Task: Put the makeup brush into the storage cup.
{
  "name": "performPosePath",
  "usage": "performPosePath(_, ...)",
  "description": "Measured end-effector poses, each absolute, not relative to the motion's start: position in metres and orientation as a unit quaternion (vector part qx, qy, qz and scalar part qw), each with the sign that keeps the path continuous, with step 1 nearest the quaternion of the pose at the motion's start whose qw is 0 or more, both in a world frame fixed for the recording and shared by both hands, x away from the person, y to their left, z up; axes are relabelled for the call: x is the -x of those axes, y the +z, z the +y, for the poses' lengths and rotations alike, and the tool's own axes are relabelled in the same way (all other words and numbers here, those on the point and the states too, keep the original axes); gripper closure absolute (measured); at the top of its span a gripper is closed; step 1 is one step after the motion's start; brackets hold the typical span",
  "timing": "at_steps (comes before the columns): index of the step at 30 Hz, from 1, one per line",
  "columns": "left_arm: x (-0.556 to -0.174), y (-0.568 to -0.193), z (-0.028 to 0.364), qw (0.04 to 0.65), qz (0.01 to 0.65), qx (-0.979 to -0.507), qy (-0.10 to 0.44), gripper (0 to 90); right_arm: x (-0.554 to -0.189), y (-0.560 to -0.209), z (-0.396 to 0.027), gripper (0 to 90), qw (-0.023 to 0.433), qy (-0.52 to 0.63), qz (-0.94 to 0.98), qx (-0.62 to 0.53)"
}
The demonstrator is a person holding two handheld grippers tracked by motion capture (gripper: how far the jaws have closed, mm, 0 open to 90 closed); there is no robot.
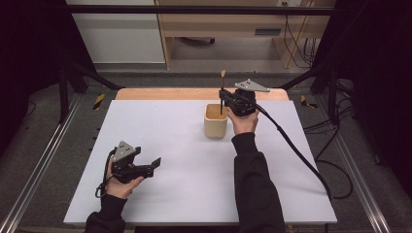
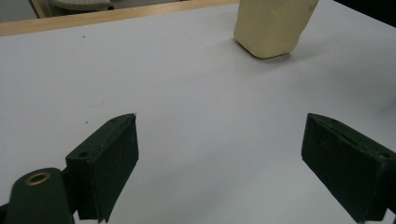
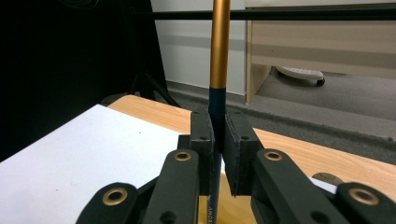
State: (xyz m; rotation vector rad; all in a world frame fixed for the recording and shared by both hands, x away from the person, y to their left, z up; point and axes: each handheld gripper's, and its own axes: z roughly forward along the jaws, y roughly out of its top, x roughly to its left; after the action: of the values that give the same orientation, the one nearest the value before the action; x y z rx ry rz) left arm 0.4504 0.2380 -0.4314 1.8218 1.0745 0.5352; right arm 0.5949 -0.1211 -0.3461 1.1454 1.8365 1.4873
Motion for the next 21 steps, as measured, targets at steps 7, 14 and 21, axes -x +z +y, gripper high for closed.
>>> performPosePath(7,-0.45,-0.431,0.238,0.462,0.435,-0.742,0.217,10.4,-0.602,-0.351,-0.118,83.4,0.254,0.541,0.678,-0.428)
performPosePath(14,-0.45,-0.431,0.238,0.462,0.435,-0.741,0.217,10.5,-0.606,-0.359,-0.115,83.4,0.253,0.531,0.684,-0.431)
performPosePath(21,-0.45,-0.431,0.237,0.463,0.435,-0.741,0.218,10.5,-0.608,-0.368,-0.11,83.3,0.251,0.52,0.694,-0.431)
